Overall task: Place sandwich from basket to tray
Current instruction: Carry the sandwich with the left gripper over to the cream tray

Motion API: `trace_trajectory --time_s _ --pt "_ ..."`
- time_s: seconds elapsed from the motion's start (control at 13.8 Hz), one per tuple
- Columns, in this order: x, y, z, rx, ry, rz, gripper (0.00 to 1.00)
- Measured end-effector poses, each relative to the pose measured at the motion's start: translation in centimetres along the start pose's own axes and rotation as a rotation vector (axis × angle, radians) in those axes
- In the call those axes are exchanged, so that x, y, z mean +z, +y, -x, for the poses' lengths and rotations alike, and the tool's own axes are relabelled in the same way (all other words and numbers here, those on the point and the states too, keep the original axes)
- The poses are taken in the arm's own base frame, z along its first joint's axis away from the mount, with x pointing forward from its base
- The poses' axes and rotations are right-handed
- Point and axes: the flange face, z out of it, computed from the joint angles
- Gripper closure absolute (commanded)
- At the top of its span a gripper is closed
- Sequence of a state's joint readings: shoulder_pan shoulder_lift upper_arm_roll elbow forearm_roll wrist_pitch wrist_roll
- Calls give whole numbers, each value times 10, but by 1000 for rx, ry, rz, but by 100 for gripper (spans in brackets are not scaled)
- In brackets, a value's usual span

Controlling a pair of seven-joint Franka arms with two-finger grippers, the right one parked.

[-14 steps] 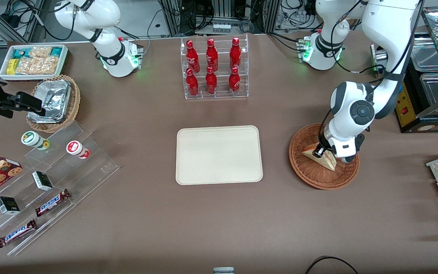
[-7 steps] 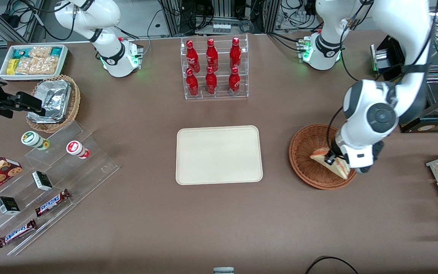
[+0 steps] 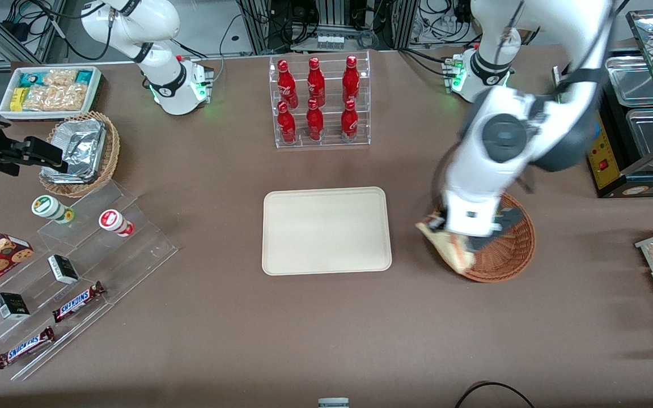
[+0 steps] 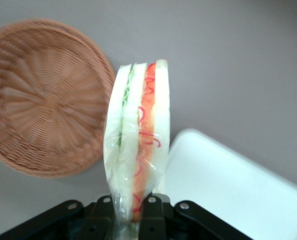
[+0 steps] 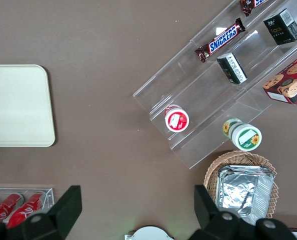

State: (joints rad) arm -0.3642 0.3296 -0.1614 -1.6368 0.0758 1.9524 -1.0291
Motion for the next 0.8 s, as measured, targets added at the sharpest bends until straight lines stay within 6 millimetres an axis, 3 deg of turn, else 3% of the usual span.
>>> trace_trajectory --time_s 0.14,0.36,0.58,0.8 --pt "26 40 38 103 -22 -15 100" --pt "59 90 77 198 -42 -16 100" --pt "92 124 111 269 -36 24 100" --pt "118 145 141 328 -28 59 100"
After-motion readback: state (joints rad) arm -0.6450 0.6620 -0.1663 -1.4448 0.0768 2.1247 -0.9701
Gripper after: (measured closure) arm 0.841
